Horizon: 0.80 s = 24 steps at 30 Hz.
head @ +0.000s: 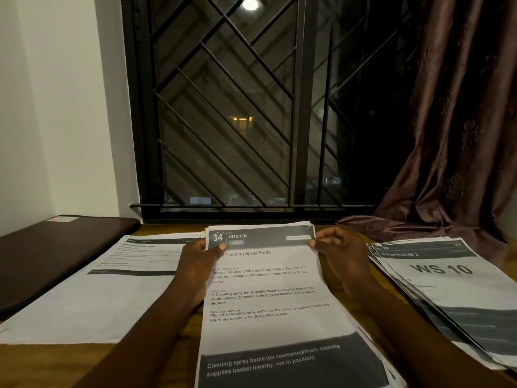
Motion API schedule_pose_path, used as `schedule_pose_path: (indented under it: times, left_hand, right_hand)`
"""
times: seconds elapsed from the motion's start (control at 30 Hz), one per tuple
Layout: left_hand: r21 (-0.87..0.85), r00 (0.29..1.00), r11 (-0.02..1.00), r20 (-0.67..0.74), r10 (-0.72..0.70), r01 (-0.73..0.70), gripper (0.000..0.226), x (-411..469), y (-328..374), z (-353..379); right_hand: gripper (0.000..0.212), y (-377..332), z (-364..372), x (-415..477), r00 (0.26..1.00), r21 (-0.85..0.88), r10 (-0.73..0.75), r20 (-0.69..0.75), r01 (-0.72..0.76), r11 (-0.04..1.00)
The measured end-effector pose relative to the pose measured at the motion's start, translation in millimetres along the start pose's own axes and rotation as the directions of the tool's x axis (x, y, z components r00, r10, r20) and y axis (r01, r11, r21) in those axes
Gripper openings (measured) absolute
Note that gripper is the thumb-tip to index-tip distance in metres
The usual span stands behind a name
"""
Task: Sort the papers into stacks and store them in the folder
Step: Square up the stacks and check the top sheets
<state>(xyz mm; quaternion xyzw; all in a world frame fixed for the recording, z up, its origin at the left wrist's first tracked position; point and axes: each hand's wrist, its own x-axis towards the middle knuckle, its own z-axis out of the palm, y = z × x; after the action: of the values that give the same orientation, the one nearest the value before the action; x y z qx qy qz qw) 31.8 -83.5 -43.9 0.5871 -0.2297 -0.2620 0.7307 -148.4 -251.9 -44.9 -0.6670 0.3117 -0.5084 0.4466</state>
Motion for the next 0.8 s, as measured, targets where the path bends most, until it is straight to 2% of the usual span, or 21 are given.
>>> schedule_pose_path:
  times: [0.17, 0.3, 0.43, 0.6, 0.67, 0.7, 0.77, 0.8]
  left_hand:
    - [0.010, 1.000, 1.000, 0.005, 0.000, 0.000, 0.017, 0, -1, 1]
    - [0.023, 1.000, 1.000, -0.008, 0.000, 0.000, 0.014, 1, -1, 0]
    - [0.022, 1.000, 1.000, -0.013, -0.007, 0.008, 0.015, 2, 0, -1]
    - [0.026, 1.000, 1.000, -0.023, -0.009, 0.010, 0.016, 2, 0, -2]
    - [0.028, 0.999, 1.000, -0.033, -0.008, 0.009, 0.015, 2, 0, -3]
    - [0.033, 0.999, 0.999, -0.036, -0.005, 0.006, 0.015, 2, 0, -4]
    - [0.039, 0.999, 0.999, -0.036, 0.002, -0.001, 0.014, 1, 0, -5]
    - [0.037, 0.999, 0.999, -0.034, 0.004, -0.002, 0.013, 1, 1, -5]
  right_hand:
    - [0.010, -5, 1, -7, 0.996, -0.039, -0.093, -0.016, 0.092, 0.995]
    - [0.017, -9, -1, -5, 0.976, -0.175, -0.214, -0.028, 0.206, 0.963]
    - [0.017, -14, -1, -10, 0.976, -0.008, -0.136, 0.169, 0.139, 0.990]
    - [0.017, -22, -2, -9, 0.964, 0.002, -0.158, 0.215, 0.161, 0.987]
    - [0.017, -26, -7, -10, 0.919, -0.010, -0.119, 0.377, 0.133, 0.991]
    - [0.016, -31, -11, -12, 0.871, -0.016, -0.068, 0.487, 0.087, 0.996]
    - [0.006, -37, -17, -17, 0.722, -0.018, 0.050, 0.690, -0.052, 0.998]
    - [0.012, -39, -19, -19, 0.661, -0.018, 0.094, 0.744, -0.120, 0.993]
